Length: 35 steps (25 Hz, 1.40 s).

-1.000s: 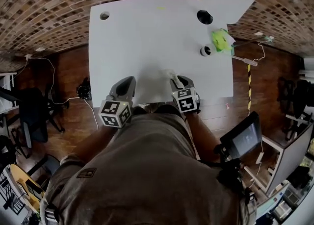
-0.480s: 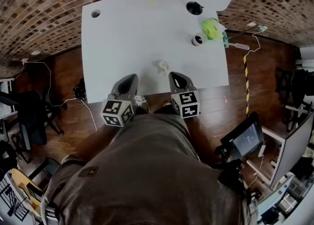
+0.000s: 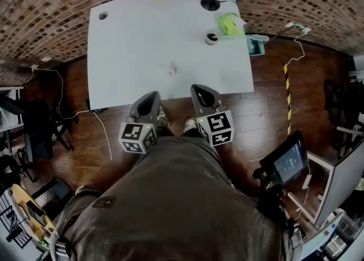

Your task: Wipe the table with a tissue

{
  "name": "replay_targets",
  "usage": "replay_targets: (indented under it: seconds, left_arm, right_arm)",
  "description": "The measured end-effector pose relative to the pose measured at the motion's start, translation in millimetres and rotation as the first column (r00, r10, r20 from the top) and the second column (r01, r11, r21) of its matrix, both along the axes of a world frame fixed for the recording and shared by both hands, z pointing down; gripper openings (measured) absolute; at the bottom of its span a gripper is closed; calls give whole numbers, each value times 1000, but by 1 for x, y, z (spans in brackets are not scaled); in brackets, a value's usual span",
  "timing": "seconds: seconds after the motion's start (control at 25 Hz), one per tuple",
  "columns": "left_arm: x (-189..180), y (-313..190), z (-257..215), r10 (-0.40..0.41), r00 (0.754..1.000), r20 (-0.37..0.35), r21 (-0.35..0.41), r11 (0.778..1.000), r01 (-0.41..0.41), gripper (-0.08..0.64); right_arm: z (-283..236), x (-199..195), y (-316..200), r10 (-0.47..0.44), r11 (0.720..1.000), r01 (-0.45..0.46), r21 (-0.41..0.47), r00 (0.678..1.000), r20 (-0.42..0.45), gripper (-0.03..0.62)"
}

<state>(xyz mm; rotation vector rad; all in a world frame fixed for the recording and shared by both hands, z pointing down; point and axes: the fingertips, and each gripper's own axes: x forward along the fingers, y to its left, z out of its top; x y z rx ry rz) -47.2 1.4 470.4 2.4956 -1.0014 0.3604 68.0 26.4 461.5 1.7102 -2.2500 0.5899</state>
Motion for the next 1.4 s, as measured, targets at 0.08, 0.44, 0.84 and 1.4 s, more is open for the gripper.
replay_targets:
  seconds: [0.08,0.44,0.84,1.4]
  left_arm:
    - [3,13,-4,-23,1000,6,19,1000,23,2]
    - [-9,35,-15,-81,997,-14,53,995,81,2]
    - [-25,37,-29,-62,997,-47,72,995,66,2]
    - [-34,40,-32,-5,997,-74,82,997,11,2]
  right_arm:
    - [2,2,15,-22,1000,22,-12,1000,13,14]
    - [-15,-2,39,-26,998,24,52,999,28,12]
    - [-35,-19,43,20,996,-22,87,1000,17,12]
    - [-37,-37,53,52,995,-53,85,999,14,12]
